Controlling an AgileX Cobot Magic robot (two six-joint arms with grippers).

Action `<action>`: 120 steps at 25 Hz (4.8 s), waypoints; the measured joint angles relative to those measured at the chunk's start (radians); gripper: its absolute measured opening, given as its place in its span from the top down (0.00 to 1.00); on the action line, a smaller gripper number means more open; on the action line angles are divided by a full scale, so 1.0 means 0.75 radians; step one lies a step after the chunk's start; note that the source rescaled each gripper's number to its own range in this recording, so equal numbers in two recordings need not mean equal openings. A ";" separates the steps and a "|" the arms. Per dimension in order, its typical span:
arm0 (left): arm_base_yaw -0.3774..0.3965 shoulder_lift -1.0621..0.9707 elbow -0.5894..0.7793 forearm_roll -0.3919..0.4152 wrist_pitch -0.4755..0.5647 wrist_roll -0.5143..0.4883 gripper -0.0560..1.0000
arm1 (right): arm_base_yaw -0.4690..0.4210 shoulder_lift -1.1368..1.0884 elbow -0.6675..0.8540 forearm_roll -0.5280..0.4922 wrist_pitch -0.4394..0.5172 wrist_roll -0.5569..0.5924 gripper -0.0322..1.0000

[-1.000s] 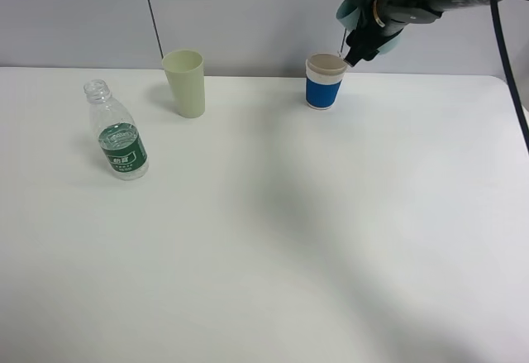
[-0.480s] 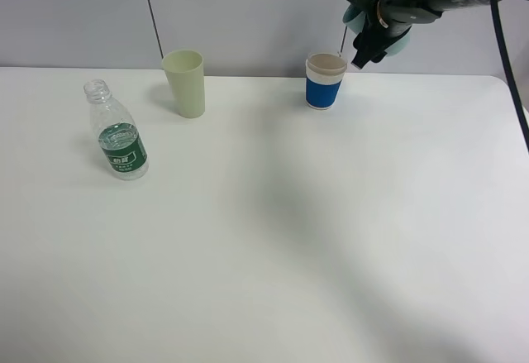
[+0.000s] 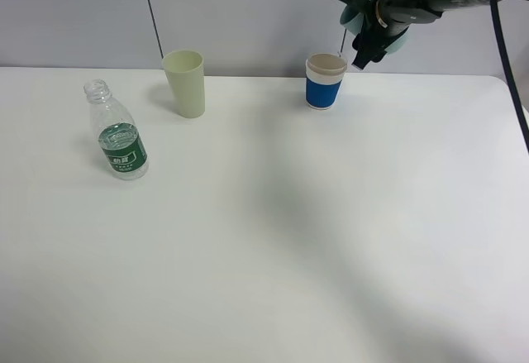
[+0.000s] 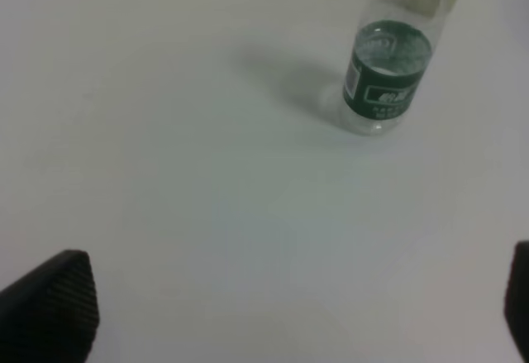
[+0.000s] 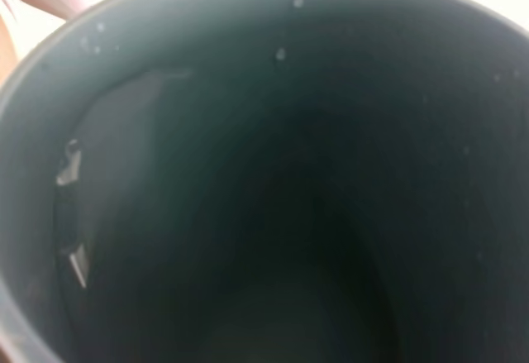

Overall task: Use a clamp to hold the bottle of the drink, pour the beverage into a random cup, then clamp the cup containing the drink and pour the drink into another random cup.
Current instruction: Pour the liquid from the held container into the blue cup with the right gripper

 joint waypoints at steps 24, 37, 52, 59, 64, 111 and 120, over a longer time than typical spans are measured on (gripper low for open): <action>0.000 0.000 0.000 0.000 0.000 0.000 0.00 | 0.000 0.000 0.000 -0.054 -0.018 -0.170 0.97; 0.000 0.000 0.000 0.000 0.000 0.000 0.00 | 0.000 0.000 0.000 -0.077 0.009 -0.190 0.97; 0.000 0.000 0.000 0.000 0.000 0.000 0.00 | 0.000 0.000 0.000 -0.079 0.013 -0.238 0.97; 0.000 0.000 0.000 0.000 0.000 0.000 0.00 | 0.000 0.000 0.000 -0.099 0.013 -0.238 0.97; 0.000 0.000 0.000 0.000 0.000 0.000 0.00 | 0.000 0.000 0.000 -0.110 0.011 -0.238 0.97; 0.000 0.000 0.000 0.000 0.000 0.000 0.00 | 0.000 0.000 0.000 -0.231 -0.017 -0.351 0.97; 0.000 0.000 0.000 0.000 0.000 0.000 0.00 | 0.000 0.000 0.000 -0.277 -0.017 -0.351 0.97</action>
